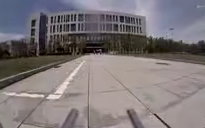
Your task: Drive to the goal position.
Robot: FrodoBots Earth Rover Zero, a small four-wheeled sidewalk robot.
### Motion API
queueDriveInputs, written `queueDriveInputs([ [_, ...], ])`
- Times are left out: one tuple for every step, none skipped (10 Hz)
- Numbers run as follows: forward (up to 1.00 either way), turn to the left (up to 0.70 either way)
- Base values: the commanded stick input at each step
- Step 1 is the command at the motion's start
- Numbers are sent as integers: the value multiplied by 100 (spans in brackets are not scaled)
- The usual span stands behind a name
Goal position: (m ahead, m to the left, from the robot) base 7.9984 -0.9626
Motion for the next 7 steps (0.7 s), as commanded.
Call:
queueDriveInputs([
  [50,0],
  [50,0],
  [50,0],
  [50,0],
  [50,0],
  [50,0],
  [50,0],
])
